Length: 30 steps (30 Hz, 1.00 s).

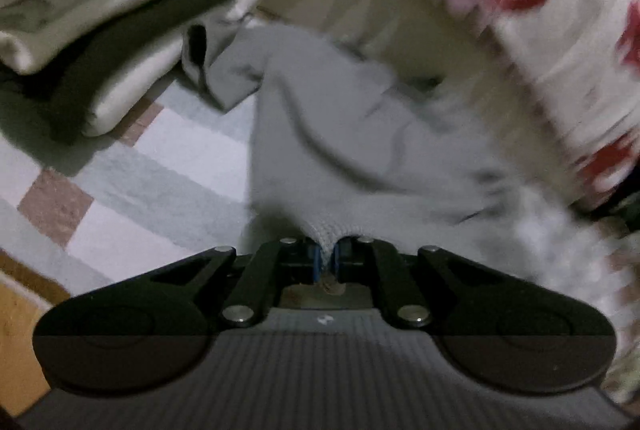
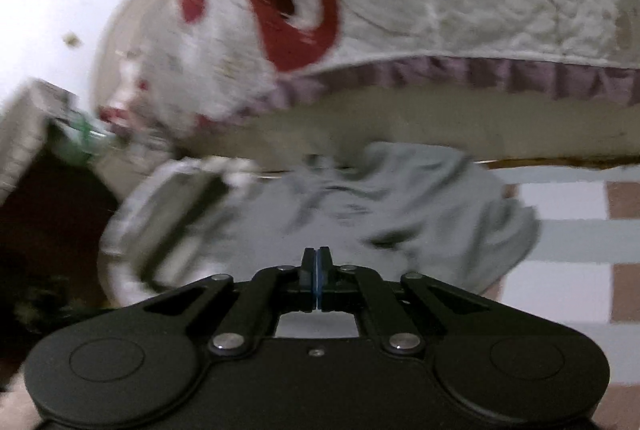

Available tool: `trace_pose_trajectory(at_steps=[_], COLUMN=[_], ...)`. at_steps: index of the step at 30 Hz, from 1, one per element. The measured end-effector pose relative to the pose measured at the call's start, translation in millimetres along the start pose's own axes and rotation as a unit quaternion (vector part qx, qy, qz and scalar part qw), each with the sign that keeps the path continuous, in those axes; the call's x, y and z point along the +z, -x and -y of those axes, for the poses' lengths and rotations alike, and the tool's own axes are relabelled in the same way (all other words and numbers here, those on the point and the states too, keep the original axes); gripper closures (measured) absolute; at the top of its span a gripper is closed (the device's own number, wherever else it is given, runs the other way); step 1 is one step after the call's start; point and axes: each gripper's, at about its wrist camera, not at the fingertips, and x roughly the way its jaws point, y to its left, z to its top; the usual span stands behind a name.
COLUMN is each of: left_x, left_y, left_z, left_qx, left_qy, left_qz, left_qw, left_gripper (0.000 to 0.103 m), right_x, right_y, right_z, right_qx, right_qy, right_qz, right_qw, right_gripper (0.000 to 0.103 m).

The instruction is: Fold clothes

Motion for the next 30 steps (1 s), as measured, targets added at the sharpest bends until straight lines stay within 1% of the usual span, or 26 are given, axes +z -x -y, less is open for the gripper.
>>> trace_pose_trajectory(at_steps=[1, 2, 3, 4, 6, 7, 9, 10, 11, 13, 15, 17, 18, 20, 22, 23, 24, 25, 27, 29, 30], left_x=[4, 7, 8, 6, -3, -10, -23, -29, -33, -35, -34, -32, -32, -33, -32, -32, -31, -29, -22, -15, -11], left_y=[13, 19, 21, 19, 8, 1, -14, -20, -24, -27, -28, -26, -27, -32, -35, -36, -37, -35, -26, -10, 1], left_z=[-3, -4, -5, -6, -6, -7, -6, -6, -6, -7, -9, -18, -20, -24, -24, -24, -24, -22, -18, -11, -6], left_qx=[-0.001, 0.013, 0.033, 0.050, 0.077, 0.086, 0.104, 0.115, 0.123, 0.132, 0.137, 0.133, 0.133, 0.135, 0.142, 0.145, 0.147, 0.147, 0.143, 0.129, 0.118], left_qy=[0.003, 0.000, -0.003, -0.009, -0.020, -0.024, -0.032, -0.036, -0.039, -0.041, -0.037, -0.027, -0.024, -0.021, -0.023, -0.025, -0.028, -0.033, -0.047, -0.062, -0.066], left_qz=[-0.004, -0.015, -0.030, -0.045, -0.072, -0.084, -0.100, -0.101, -0.099, -0.090, -0.079, -0.076, -0.078, -0.083, -0.090, -0.093, -0.095, -0.096, -0.101, -0.108, -0.113], left_qw=[1.0000, 0.9998, 0.9990, 0.9977, 0.9942, 0.9925, 0.9889, 0.9875, 0.9866, 0.9864, 0.9868, 0.9878, 0.9878, 0.9871, 0.9856, 0.9847, 0.9841, 0.9839, 0.9835, 0.9838, 0.9844], left_gripper=[0.097, 0.097, 0.097, 0.097, 0.097, 0.097, 0.097, 0.097, 0.097, 0.097, 0.097, 0.097, 0.097, 0.097, 0.097, 0.097, 0.097, 0.097, 0.097, 0.097, 0.097], right_x=[1, -1, -6, -15, -34, -44, -65, -75, -84, -97, -106, -111, -112, -112, -116, -117, -115, -111, -98, -78, -69], right_y=[14, 25, 31, 28, 18, 6, -22, -37, -49, -71, -88, -100, -106, -116, -129, -134, -138, -139, -135, -112, -99], right_z=[-7, -15, -23, -24, -25, -19, -2, 7, 14, 24, 30, 35, 37, 42, 45, 47, 49, 50, 48, 31, 21], right_qx=[0.017, 0.019, 0.005, -0.017, -0.060, -0.075, -0.093, -0.098, -0.097, -0.098, -0.104, -0.111, -0.115, -0.107, -0.089, -0.076, -0.051, -0.030, 0.007, 0.051, 0.070], right_qy=[-0.002, 0.015, 0.045, 0.070, 0.111, 0.105, 0.075, 0.057, 0.046, 0.048, 0.065, 0.086, 0.088, 0.086, 0.083, 0.078, 0.060, 0.028, -0.036, -0.073, -0.091], right_qz=[-0.005, -0.014, -0.026, -0.045, -0.079, -0.092, -0.114, -0.121, -0.123, -0.129, -0.133, -0.134, -0.135, -0.148, -0.164, -0.170, -0.175, -0.187, -0.213, -0.228, -0.240], right_qw=[1.000, 1.000, 0.999, 0.996, 0.989, 0.987, 0.986, 0.986, 0.987, 0.986, 0.983, 0.981, 0.980, 0.979, 0.979, 0.979, 0.981, 0.982, 0.976, 0.970, 0.964], right_gripper=[0.102, 0.102, 0.102, 0.102, 0.094, 0.094, 0.083, 0.068, 0.062, 0.062, 0.057, 0.046, 0.044, 0.041, 0.041, 0.051, 0.066, 0.096, 0.097, 0.097, 0.097])
